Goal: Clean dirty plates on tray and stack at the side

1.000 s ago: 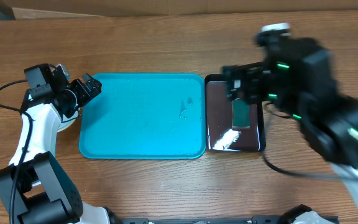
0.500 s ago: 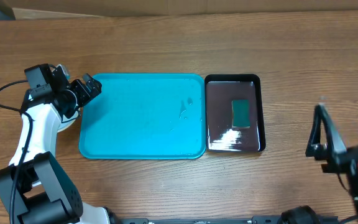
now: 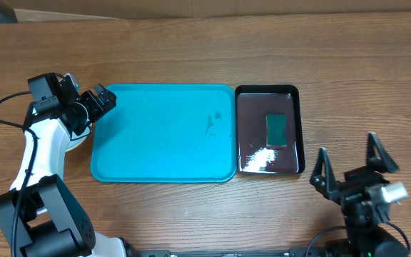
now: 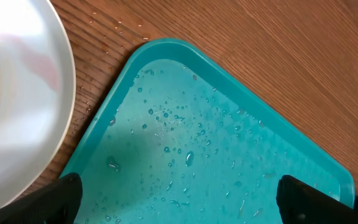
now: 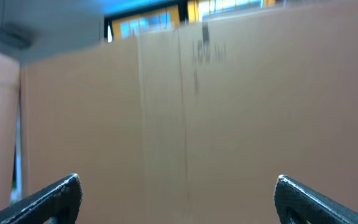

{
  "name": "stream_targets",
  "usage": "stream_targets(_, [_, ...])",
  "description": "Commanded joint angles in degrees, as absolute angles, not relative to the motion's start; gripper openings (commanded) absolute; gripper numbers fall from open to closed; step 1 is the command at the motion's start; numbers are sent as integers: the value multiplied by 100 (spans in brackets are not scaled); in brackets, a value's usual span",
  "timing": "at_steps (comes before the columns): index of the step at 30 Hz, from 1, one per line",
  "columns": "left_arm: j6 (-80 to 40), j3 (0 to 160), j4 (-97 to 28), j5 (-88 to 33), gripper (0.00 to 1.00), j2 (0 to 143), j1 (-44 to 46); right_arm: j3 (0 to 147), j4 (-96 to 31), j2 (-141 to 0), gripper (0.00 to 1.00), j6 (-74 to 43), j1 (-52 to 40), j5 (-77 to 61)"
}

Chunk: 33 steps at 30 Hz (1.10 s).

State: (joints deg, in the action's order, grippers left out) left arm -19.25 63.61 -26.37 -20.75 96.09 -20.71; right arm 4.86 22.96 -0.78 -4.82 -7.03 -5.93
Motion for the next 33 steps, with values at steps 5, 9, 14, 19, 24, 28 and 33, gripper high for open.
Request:
stream_targets(5, [-1798, 6466, -2637, -2071, 100, 9504, -2060, 43, 1551, -21, 100, -617, -666, -375])
stream_targets(9, [-1798, 6466, -2637, -2073, 100, 9504, -2060, 45, 860, -21, 100, -617, -668, -108])
stream_targets(14, [-1798, 6466, -2637, -2071, 100, 9504, -2060, 45, -231, -21, 100, -615, -666, 141])
stream_targets(19, [-1798, 6466, -2637, -2071, 100, 9504, -2060, 49, -475, -30, 100, -617, -668, 123])
stream_targets(24, [-1798, 6466, -2637, -2071, 100, 9504, -2060, 49, -473, -30, 100, -617, -668, 126])
stream_targets(28, [-1798, 6466, -2637, -2071, 100, 9504, -2060, 47, -475, -30, 100, -615, -668, 126])
stream_targets(33, [-1798, 6466, -2637, -2071, 100, 9504, -2060, 49, -473, -30, 100, -617, -668, 123])
